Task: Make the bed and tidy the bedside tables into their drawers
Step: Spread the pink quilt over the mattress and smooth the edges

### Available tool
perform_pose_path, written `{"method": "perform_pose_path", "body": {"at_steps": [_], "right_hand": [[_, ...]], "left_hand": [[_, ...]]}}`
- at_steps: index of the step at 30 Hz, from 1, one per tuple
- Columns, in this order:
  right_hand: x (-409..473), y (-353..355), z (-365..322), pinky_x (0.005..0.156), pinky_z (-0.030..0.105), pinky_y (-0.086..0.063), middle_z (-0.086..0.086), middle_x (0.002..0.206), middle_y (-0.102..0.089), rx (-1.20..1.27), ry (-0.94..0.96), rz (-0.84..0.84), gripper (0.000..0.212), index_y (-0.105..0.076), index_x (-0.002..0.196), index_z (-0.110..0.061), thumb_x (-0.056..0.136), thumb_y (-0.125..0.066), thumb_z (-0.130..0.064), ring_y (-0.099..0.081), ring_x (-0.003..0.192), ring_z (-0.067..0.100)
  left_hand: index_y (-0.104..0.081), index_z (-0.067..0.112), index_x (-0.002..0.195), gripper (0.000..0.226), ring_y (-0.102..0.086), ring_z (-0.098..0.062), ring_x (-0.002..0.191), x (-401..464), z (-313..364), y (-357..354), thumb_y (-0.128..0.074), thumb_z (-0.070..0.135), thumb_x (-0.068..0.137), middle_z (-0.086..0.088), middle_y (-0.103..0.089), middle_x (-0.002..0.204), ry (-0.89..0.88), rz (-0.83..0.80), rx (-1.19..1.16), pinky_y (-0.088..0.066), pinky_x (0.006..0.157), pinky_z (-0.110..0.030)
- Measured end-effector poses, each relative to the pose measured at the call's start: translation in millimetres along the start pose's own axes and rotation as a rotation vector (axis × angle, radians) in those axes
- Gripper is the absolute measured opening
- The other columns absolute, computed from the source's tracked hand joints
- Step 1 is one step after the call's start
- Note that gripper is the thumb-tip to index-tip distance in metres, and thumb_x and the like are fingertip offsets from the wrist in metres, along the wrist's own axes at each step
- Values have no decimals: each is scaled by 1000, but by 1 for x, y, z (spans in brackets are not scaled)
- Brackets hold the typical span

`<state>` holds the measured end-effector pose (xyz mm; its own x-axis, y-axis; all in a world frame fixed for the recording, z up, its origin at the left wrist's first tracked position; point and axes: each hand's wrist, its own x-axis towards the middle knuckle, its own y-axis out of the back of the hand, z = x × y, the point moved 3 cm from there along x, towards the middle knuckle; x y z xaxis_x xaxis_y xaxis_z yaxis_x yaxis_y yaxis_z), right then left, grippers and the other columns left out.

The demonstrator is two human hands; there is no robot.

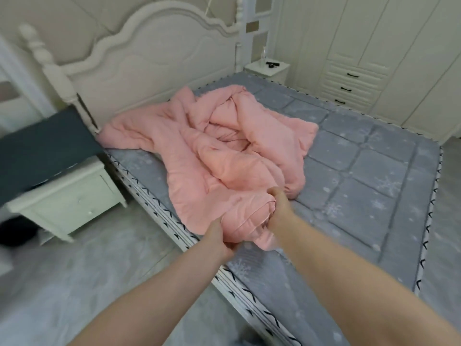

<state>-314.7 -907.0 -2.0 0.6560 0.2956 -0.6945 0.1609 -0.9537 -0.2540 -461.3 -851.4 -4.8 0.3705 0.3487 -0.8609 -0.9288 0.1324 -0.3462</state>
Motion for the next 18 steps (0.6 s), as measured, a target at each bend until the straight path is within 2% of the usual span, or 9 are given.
{"method": "perform_pose_path", "body": {"at_steps": [3, 7, 10, 13, 16, 18], "right_hand": [[-31, 1, 25, 60, 32, -51, 12, 71, -67, -61, 56, 49, 28, -64, 86, -11, 68, -77, -28, -64, 63, 27], [-55, 17, 54, 76, 37, -55, 14, 94, -72, -74, 65, 66, 56, -67, 108, -11, 59, -82, -33, -69, 79, 30], [-69, 33, 59, 85, 44, -56, 13, 97, -72, -82, 48, 56, 67, -69, 109, -12, 47, -84, -32, -69, 81, 30], [-82, 48, 46, 73, 36, -54, 14, 104, -69, -84, 53, 66, 54, -62, 116, -11, 65, -79, -16, -65, 75, 27], [-82, 70, 29, 55, 23, -43, 11, 104, -61, -28, 135, 109, 44, -53, 118, -19, 80, -64, -1, -56, 65, 18], [-80, 97, 18, 54, 23, -42, 12, 104, -61, -20, 170, 143, 39, -51, 112, -24, 82, -58, 1, -54, 63, 15]], "left_hand": [[-64, 17, 98, 24, -66, -24, 80, -16, -8, 36, -72, 28, 79, -7, -68, 94, 15, 18, -25, -54, 53, -30], [-64, 17, 90, 18, -64, -23, 77, -35, -25, 67, -72, 29, 79, -6, -67, 88, 0, 37, -28, -56, 65, -32], [-66, 18, 91, 18, -65, -20, 74, -45, -37, 72, -74, 28, 78, -3, -69, 83, -6, 18, -26, -54, 58, -30], [-64, 18, 88, 18, -63, -19, 72, -62, -48, 65, -75, 27, 77, -3, -66, 81, -21, 21, -20, -51, 57, -29], [-64, 18, 92, 21, -63, -19, 74, -70, -69, 47, -75, 27, 76, -2, -67, 83, -33, 17, 8, -51, 57, -29], [-66, 20, 99, 25, -64, -18, 75, -69, -91, 32, -74, 28, 77, 0, -68, 84, -44, 14, 14, -52, 52, -27]]}}
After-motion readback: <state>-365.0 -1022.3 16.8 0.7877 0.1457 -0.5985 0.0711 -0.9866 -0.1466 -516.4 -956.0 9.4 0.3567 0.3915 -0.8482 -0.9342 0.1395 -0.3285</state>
